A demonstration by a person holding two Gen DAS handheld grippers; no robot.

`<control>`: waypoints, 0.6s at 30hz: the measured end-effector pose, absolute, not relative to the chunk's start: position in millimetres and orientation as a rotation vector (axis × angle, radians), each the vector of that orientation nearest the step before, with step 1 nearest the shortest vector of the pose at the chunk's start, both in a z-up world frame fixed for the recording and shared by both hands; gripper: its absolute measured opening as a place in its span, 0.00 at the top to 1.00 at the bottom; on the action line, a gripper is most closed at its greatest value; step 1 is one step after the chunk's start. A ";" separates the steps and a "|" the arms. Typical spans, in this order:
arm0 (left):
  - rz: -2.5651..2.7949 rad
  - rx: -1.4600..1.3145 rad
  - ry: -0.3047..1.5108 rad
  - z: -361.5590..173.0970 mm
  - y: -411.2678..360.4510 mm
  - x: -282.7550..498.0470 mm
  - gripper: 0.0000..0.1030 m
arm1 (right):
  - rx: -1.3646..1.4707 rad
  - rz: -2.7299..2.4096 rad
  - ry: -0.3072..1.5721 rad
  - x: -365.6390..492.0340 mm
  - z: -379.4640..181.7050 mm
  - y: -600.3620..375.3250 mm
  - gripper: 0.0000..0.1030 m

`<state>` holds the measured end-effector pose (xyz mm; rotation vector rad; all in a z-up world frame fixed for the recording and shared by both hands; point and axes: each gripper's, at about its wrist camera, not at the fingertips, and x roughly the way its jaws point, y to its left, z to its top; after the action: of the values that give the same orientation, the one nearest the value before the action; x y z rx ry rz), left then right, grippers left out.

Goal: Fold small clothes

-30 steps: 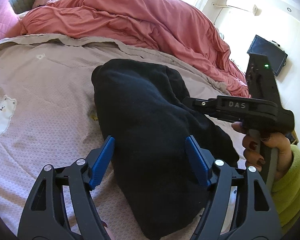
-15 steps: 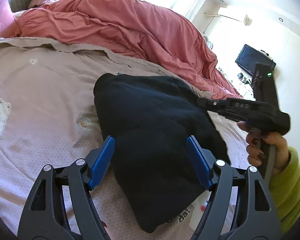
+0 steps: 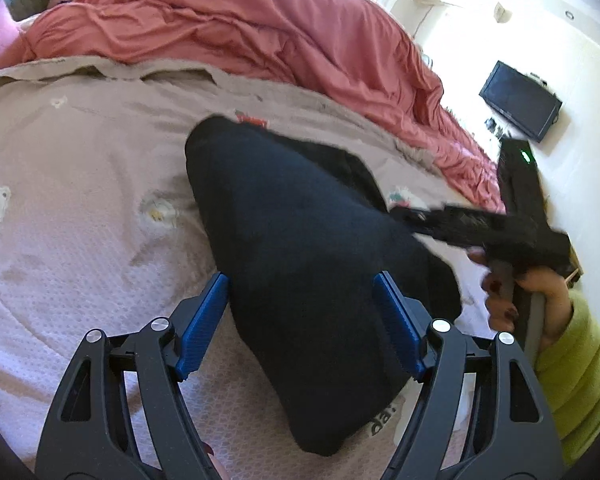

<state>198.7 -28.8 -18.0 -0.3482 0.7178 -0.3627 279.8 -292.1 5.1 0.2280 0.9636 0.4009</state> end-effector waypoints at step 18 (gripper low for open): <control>-0.340 -0.263 0.687 -17.1 -46.5 188.3 0.34 | 0.026 0.631 0.942 213.2 -1.5 -283.3 0.54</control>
<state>188.3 -46.5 -17.1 -0.2629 0.6866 -0.3398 213.2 -283.3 -1.5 0.0262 0.9417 0.6313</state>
